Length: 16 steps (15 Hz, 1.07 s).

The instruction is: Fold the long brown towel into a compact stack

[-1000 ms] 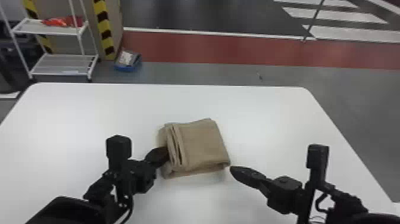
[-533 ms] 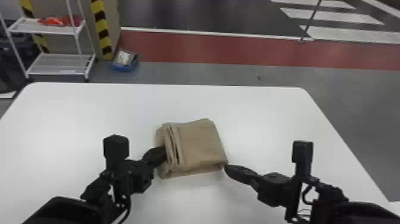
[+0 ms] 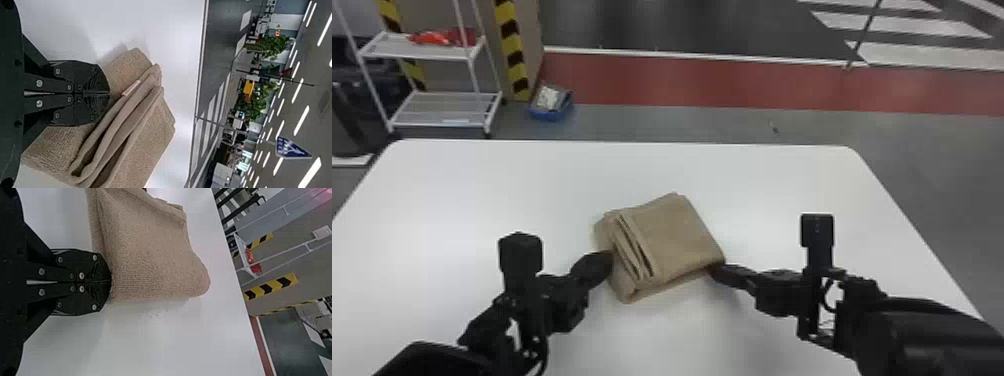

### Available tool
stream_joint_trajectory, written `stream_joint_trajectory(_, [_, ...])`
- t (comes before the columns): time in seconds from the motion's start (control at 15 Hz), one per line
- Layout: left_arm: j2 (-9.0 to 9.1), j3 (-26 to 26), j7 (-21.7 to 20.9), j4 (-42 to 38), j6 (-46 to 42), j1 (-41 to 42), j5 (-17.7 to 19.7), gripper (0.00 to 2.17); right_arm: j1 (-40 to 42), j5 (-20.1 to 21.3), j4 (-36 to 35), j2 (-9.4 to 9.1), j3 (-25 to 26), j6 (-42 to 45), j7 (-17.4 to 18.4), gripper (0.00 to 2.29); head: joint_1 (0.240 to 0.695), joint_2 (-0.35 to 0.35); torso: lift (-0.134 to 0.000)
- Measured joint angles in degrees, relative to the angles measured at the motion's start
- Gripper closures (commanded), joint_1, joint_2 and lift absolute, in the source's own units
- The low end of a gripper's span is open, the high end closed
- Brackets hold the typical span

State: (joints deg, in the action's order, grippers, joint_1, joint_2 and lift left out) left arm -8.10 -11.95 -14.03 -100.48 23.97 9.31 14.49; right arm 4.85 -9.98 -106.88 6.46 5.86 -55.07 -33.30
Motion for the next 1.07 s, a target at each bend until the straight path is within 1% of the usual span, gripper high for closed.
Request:
stream_joint_trajectory(0.2, [-0.16, 5.86, -2.79, -5.02, 0.95, 5.10, 1.36, 1.42, -4.70, 0.96, 3.50, 0.02, -0.79, -0.03, 1.59, 2.24, 0.695, -0.079, -0.125])
stream_joint_trajectory(0.27, [-0.16, 7.94, -3.46, -6.21, 0.85, 6.61, 2.01, 1.42, -7.04, 1.86, 5.54, 0.01, -1.74, -0.04, 2.24, 2.24, 0.695, -0.047, -0.125])
stream_joint_trajectory(0.47, [-0.27, 11.89, -4.61, -9.22, -0.06, 9.78, 3.27, 1.42, -15.45, 5.92, 13.80, -0.05, -5.72, 0.53, 3.68, 2.24, 0.695, -0.010, -0.125])
stream_joint_trajectory(0.6, [-0.33, 13.00, -4.88, -11.05, -0.52, 11.00, 3.91, 1.42, -19.96, 7.92, 18.20, -0.39, -8.00, 1.25, 3.78, 2.24, 0.695, 0.007, -0.125])
stream_joint_trajectory(0.73, [-0.33, 13.29, -4.87, -12.04, -0.63, 11.33, 4.04, 1.42, -23.10, 9.87, 21.25, -1.19, -9.68, 3.01, 3.78, 2.24, 0.695, 0.025, -0.125])
stream_joint_trajectory(0.93, [-0.34, 12.82, -4.87, -12.21, -0.71, 10.92, 4.05, 1.42, -25.50, 11.81, 23.97, -1.93, -11.87, 6.75, 3.76, 2.24, 0.695, 0.036, -0.125])
stream_joint_trajectory(1.07, [-0.34, 12.28, -4.87, -12.13, -0.93, 10.75, 4.00, 1.42, -27.43, 12.72, 27.05, -2.87, -12.31, 8.09, 3.65, 2.24, 0.695, 0.038, -0.125])
